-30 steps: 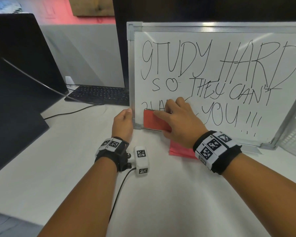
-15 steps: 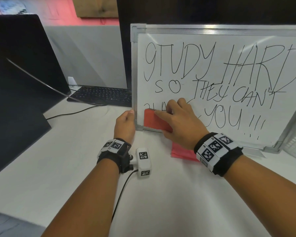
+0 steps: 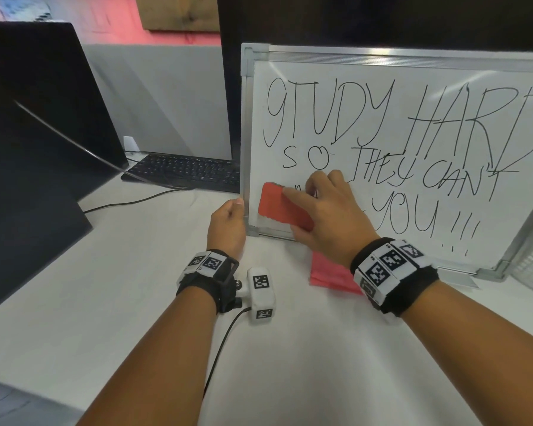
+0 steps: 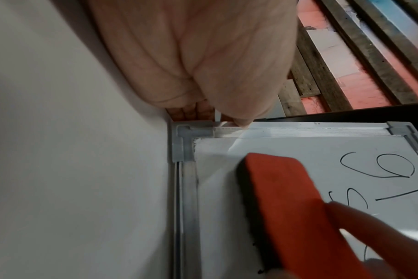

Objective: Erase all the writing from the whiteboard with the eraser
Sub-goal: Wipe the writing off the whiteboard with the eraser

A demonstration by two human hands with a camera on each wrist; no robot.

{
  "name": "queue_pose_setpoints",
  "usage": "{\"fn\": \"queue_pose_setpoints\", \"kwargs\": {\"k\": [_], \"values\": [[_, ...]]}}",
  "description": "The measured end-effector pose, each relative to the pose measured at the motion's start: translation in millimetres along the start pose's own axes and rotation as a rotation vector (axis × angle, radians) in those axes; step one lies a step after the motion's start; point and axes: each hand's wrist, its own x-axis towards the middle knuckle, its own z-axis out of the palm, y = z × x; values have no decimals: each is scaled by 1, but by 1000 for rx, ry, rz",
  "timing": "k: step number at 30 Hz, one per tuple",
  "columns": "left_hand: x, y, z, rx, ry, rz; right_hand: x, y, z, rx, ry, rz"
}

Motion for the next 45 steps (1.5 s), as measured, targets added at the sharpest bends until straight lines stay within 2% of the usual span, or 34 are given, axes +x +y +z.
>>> {"fn": "queue_pose_setpoints", "kwargs": {"k": [4, 7, 11, 32, 36, 40, 43, 45], "values": [[1, -1, 0, -11, 6, 1, -3, -3, 1, -37, -76, -33], [1, -2, 0, -17, -3, -13, 1, 0, 0, -6, -19, 7], [2, -1, 1, -40, -5, -24, 1, -4, 3, -32, -59, -37], [1, 0, 1, -36, 3, -15, 5, -4, 1, -11, -40, 20], [3, -3, 1, -29, 15, -2, 0, -6, -2, -46, -142, -6], [1, 0, -1, 11, 24, 3, -2, 0, -7, -13, -68, 41], [0, 2, 0, 1, 24, 12, -5, -3, -8, -69, -172, 9], [0, 1, 0, -6, 20, 8, -5, -4, -9, -52, -157, 25]]}}
